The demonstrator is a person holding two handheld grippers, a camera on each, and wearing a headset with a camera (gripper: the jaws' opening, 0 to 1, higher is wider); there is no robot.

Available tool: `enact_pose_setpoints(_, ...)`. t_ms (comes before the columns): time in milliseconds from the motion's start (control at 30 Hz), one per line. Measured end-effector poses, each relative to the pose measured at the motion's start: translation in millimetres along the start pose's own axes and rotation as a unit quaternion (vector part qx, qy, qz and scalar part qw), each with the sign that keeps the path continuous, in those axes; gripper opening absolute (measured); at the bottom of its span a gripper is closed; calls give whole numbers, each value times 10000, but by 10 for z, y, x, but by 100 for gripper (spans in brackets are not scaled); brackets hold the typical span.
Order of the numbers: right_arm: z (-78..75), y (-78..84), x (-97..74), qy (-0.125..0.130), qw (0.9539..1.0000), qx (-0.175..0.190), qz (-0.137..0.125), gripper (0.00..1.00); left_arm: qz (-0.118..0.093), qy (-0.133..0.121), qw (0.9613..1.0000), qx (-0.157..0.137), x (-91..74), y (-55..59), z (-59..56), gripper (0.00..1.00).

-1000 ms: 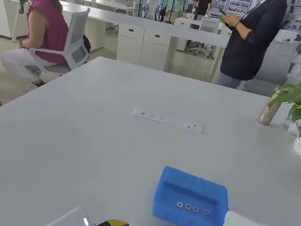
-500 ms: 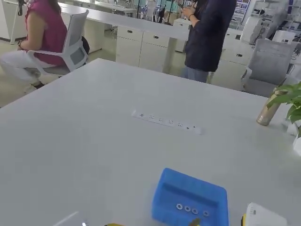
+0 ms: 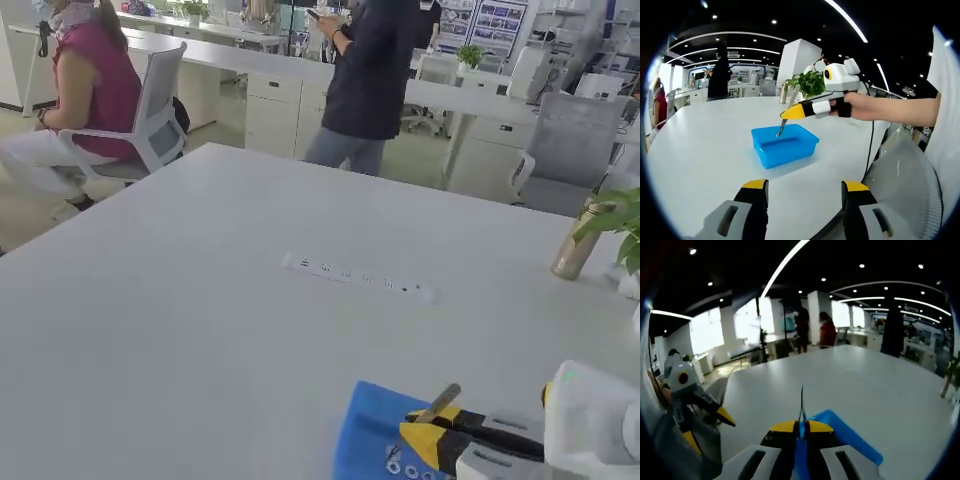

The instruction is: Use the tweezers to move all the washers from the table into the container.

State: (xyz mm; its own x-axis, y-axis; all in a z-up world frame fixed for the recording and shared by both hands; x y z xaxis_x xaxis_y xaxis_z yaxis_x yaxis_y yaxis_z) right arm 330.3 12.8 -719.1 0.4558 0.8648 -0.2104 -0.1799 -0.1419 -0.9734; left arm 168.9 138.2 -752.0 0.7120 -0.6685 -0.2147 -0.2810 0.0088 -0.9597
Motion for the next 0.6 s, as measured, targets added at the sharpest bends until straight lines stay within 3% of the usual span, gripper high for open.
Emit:
enact_pose_setpoints(167,-139,81,177,151,9997,152,89,3,138,83,9999,54,12,33,-20,58)
enact_pose_setpoints(600,-118,298,448,12,9988,228,444,3,169,-11,9999,30,8,45,13,58)
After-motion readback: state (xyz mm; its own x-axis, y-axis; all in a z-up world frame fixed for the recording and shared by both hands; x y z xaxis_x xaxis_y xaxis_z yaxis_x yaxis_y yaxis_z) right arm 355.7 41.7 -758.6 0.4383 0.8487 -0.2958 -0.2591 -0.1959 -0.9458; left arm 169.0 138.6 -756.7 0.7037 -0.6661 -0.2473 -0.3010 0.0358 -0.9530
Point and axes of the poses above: the centre of the closed fingertips' face, and the gripper's own axes: x roughly forward along the fingers, z roughly to its left, y roughly out of its underside, the point moved 6 cm from there along -x, roughly backward along the fingers, and after that the axes turned 13 degrees about -z, right-handed, at the moved point
